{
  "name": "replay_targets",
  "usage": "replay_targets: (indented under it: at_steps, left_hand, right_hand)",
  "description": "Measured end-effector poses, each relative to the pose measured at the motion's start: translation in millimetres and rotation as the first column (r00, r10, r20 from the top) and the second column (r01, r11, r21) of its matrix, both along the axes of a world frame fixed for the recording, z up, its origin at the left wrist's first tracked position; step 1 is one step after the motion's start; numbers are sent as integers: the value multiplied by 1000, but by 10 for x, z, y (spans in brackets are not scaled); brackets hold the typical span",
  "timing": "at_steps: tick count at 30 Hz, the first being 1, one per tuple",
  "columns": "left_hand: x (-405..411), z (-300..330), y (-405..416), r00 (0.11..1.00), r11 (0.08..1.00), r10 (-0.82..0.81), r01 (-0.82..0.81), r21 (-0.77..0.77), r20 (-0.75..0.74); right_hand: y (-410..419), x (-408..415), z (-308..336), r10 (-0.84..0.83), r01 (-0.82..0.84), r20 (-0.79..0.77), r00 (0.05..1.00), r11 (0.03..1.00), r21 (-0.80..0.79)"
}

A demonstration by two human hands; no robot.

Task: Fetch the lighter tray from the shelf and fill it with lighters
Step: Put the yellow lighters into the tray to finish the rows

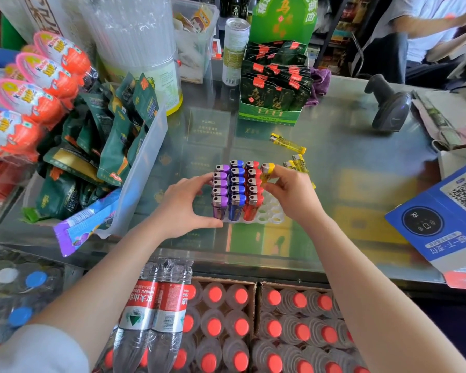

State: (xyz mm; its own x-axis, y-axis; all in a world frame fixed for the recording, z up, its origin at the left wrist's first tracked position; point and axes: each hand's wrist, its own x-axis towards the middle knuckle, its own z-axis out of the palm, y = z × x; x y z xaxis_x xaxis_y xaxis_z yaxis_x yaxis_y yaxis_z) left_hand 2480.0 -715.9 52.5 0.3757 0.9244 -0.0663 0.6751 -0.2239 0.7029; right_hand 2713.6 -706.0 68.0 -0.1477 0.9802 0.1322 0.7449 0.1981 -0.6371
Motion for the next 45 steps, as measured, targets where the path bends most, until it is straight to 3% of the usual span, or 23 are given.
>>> replay_targets:
  at_steps: [8, 12, 16, 19, 28, 31, 34, 37, 40, 45]
  left_hand:
    - [20, 25, -13, 1000, 1000, 10, -10, -23, 3]
    - [41, 40, -19, 999, 1000, 21, -21, -21, -34]
    - [42, 10, -71, 998, 999, 38, -38, -3, -41]
    - [49, 3, -101, 999, 999, 37, -37, -1, -34]
    - [78, 54, -147, 996, 996, 87, -88, -28, -22]
    - [95, 91, -192, 994, 994, 106, -106, 2, -34]
    - [91, 88, -200, 990, 992, 122, -119, 47, -68]
    - [97, 76, -208, 991, 992, 119, -117, 44, -53]
    - [109, 91, -222, 992, 992, 122, -121, 37, -40]
    - [101, 122, -202, 992, 994, 112, -112, 16, -51]
  right_hand:
    - [-64, -38, -41, -106, 105, -41, 994, 994, -9]
    - [-68, -32, -16, -46, 48, 85, 995, 998, -29]
    - [-167, 89, -44, -324, 317, 119, 938, 945, 79]
    - [-176, 155, -61, -471, 470, 183, 863, 881, 49]
    - [-4, 198, -76, -406, 465, 418, 812, 884, -44]
    - [30, 218, -27, -387, 452, 365, 847, 885, -109]
    - [-66, 262, 77, -368, 403, 298, 881, 913, -62]
    - [-283, 230, 142, -359, 359, -2, 933, 933, -25]
    - [-431, 104, 110, -375, 356, -280, 884, 927, -116]
    - [-440, -85, 8, -391, 344, -360, 847, 920, -188]
